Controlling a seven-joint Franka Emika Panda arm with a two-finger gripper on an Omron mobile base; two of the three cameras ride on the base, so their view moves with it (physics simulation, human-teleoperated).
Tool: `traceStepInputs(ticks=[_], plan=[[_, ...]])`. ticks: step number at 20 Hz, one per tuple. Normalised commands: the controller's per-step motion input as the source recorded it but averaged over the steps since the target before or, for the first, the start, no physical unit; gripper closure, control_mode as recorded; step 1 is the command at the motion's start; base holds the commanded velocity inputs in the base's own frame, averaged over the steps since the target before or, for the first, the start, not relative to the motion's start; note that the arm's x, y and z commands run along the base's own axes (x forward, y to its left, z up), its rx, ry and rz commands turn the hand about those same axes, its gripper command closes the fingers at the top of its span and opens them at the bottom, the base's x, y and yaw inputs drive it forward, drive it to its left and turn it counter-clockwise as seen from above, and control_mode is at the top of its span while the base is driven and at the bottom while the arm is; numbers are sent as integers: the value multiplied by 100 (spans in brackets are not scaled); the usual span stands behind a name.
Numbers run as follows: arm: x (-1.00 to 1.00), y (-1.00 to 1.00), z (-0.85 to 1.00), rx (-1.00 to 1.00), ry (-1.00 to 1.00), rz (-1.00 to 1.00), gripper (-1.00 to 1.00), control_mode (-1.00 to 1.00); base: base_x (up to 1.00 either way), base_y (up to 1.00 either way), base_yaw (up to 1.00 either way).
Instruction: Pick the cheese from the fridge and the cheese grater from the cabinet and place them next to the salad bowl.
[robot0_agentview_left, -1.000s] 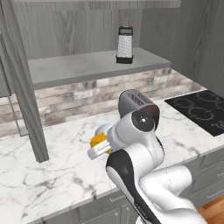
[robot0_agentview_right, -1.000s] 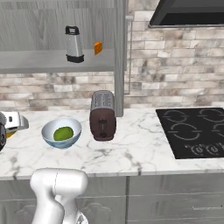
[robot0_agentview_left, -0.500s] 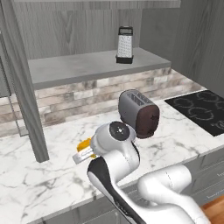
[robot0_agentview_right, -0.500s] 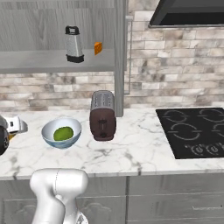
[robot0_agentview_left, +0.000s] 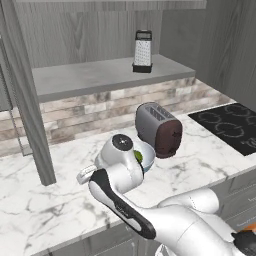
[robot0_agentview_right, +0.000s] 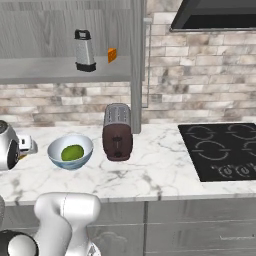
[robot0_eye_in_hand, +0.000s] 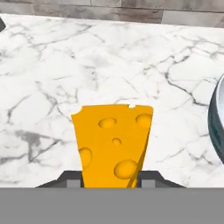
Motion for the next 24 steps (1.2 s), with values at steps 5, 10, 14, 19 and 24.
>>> traceStepInputs(ticks=[5,10,14,19,24], plan=[[37,35,-50,-7,0,0,100,-100,0,0,0],[31,28,-44,-7,-1,0,100,-100,0,0,0],[36,6,-34,-3,0,0,100,-100,0,0,0],[35,4,-36,-3,0,0,100,-100,0,0,0],[32,26,-42,-4,0,0,-100,-100,0,0,0]])
